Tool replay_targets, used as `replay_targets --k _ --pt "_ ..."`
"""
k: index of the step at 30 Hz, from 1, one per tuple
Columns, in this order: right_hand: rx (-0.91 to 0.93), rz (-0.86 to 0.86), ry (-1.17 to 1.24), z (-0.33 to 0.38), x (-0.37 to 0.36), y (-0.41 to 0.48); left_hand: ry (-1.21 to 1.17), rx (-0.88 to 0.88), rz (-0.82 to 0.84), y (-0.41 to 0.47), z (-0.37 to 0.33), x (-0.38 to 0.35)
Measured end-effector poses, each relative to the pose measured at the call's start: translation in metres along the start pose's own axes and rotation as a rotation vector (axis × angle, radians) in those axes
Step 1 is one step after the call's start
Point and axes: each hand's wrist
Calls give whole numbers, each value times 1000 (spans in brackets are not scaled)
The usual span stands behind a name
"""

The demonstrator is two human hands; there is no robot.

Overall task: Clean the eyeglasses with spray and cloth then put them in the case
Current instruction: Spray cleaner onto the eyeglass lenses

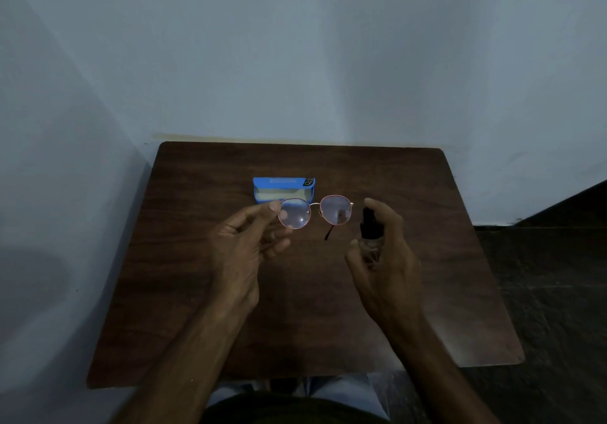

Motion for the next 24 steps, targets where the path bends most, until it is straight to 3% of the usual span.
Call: replay_targets --k 6,14,24 --pt "-169 -75 262 -42 8 -2 4 40 35 6 8 -3" --pt "-311 -202 234 -135 24 -11 17 90 65 10 23 -8" --pt "-468 -222 220 -202 20 -4 38 141 90 18 42 -11"
Point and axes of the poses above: each hand's wrist, its own y-axis towards the middle knuckle, its own x-axis out of the back of the hand, z = x × y, and after that the axes turned 12 degrees about y, right-handed
